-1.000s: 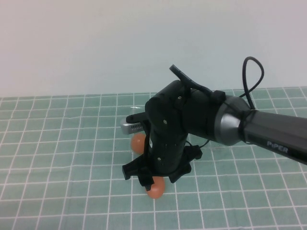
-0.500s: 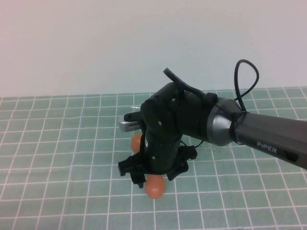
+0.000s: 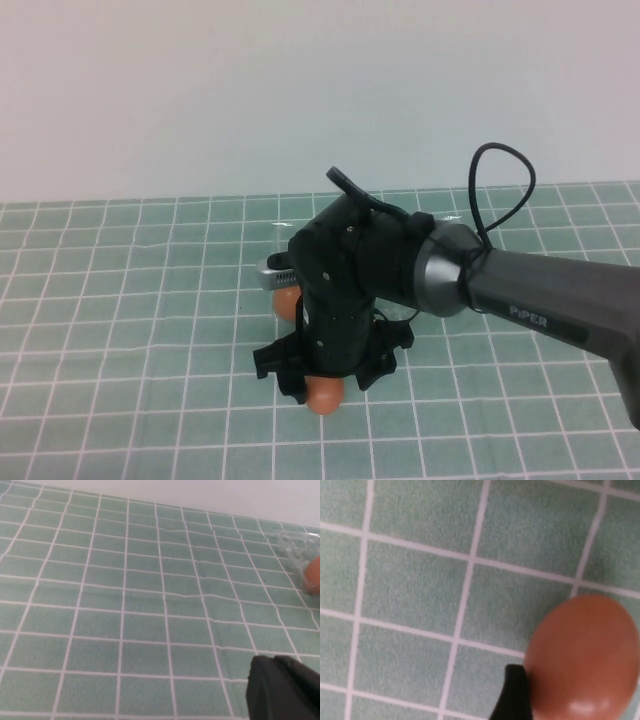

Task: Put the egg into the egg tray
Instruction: Pick up the egg

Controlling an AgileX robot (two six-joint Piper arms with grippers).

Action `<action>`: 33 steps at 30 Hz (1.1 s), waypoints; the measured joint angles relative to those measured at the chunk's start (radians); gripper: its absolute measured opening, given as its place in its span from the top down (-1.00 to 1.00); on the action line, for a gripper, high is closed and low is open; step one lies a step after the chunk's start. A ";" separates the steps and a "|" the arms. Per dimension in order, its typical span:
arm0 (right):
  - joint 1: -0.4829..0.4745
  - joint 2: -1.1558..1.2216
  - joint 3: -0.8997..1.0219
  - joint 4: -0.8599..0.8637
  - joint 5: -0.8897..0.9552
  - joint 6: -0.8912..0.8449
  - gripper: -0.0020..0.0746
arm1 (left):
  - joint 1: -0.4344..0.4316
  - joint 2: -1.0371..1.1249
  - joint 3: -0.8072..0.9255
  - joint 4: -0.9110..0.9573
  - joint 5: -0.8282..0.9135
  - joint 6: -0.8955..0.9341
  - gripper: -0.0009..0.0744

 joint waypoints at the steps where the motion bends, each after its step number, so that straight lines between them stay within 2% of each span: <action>1: 0.000 0.005 0.000 0.001 -0.007 0.000 -0.51 | 0.000 0.000 0.000 0.000 0.000 0.000 0.98; 33: -0.002 0.037 0.000 -0.026 -0.064 0.000 -0.51 | 0.000 0.000 0.000 0.000 0.000 0.000 0.98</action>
